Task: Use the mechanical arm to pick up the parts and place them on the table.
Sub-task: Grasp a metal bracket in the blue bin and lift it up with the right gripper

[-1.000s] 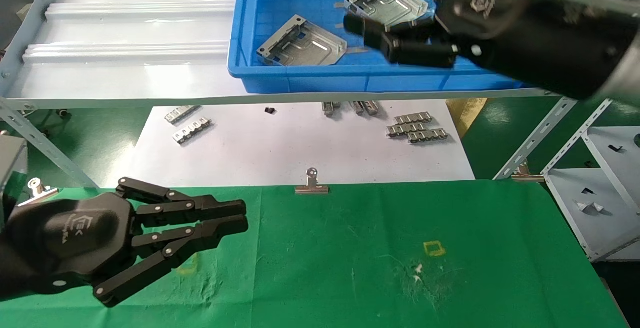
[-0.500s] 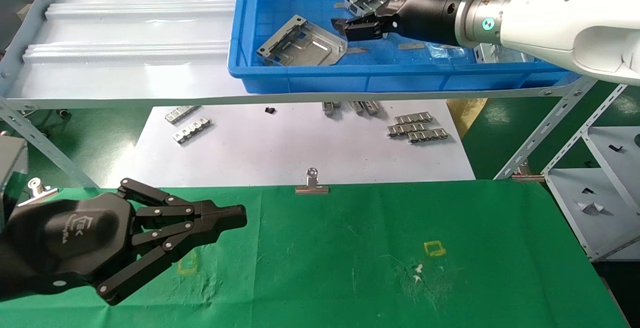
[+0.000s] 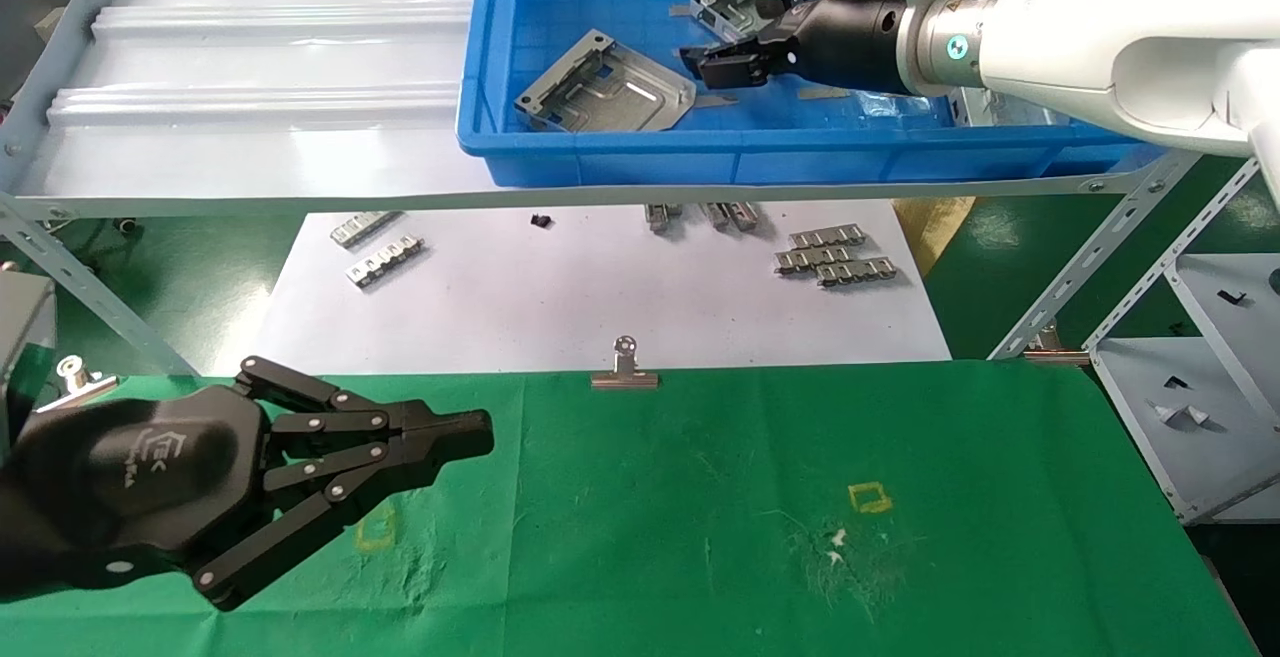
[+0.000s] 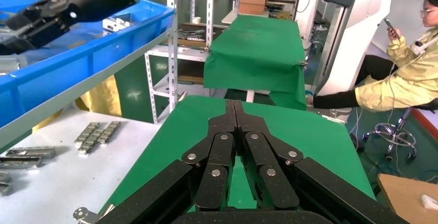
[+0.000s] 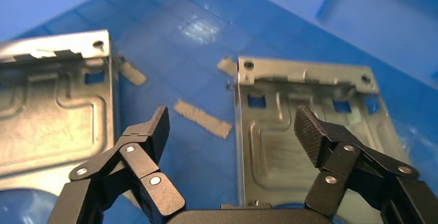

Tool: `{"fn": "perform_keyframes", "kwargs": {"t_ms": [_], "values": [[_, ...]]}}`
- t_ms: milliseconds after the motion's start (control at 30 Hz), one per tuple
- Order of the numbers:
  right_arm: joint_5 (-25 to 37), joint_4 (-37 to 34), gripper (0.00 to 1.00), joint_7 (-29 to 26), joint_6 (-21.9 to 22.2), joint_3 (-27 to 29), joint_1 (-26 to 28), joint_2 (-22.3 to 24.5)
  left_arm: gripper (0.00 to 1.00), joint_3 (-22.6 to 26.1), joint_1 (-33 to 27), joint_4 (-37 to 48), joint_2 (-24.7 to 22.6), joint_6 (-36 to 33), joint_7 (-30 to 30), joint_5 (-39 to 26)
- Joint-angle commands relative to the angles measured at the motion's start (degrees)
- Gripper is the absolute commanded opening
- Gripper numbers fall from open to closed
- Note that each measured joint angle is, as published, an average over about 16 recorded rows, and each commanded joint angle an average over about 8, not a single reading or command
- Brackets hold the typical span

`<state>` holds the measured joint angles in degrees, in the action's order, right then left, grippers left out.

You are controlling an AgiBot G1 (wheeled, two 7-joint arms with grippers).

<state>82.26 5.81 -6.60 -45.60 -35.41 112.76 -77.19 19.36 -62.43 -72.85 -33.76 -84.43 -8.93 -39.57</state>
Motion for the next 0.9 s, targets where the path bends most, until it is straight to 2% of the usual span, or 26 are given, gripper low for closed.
{"fn": "perform_keyframes", "kwargs": {"t_ms": [33,367,900], "values": [[0.2,-0.5,0.0,-0.2,0.4,-0.3,0.0,-0.1,1.0,0.0,0.0,0.0,0.0,0.0,0.0,0.0],[-0.8,-0.4,0.0,-1.4,1.3,-0.4,-0.5,-0.2,1.0,0.0,0.0,0.0,0.0,0.0,0.0,0.0],[-2.0,0.5,0.0,0.6,0.6,-1.0,-1.3,0.0,1.0,0.0,0.0,0.0,0.0,0.0,0.0,0.0]]}}
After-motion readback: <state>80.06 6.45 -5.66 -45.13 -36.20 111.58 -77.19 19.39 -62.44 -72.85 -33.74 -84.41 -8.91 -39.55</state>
